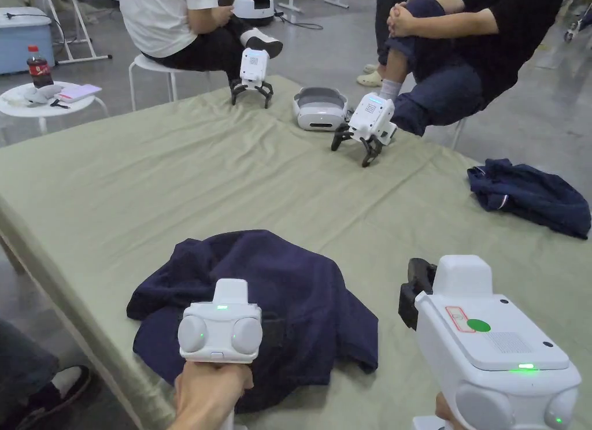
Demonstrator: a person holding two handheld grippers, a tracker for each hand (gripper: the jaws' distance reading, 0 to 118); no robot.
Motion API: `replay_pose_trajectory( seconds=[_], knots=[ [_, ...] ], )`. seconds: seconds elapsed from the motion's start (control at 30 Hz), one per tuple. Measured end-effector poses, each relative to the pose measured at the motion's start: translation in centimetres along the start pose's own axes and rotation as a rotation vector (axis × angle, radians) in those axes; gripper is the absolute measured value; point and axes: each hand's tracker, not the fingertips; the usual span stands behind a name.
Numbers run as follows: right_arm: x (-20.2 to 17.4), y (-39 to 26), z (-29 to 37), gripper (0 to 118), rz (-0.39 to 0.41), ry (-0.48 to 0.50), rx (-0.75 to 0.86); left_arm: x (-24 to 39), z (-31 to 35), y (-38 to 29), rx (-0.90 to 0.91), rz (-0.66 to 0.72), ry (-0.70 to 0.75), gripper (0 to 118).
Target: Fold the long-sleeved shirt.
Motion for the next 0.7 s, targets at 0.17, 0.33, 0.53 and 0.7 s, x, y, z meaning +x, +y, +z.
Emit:
replay_pose_trajectory(
  seconds=[0.17,0.33,0.53,0.7],
  knots=[
    [1.0,-1.5,-1.4,0,-0.034,-0.014,-0.05,0.2,-1.6,-1.0,-0.007,-0.007,-0.03,73],
    [2.7,-1.6,-0.3,0,-0.06,-0.041,-0.046,0.1,1.4,-1.3,0.059,0.052,-0.163,28],
    [7.1,0.4,5.4,0,-0.074,-0.127,0.049,3.6,14.1,0.6,0.298,0.045,-0.315,27],
    [11.6,2.2,12.1,0,-0.081,-0.22,0.151,9.3,22.1,2.8,0.446,-0.017,-0.485,26]
  ],
)
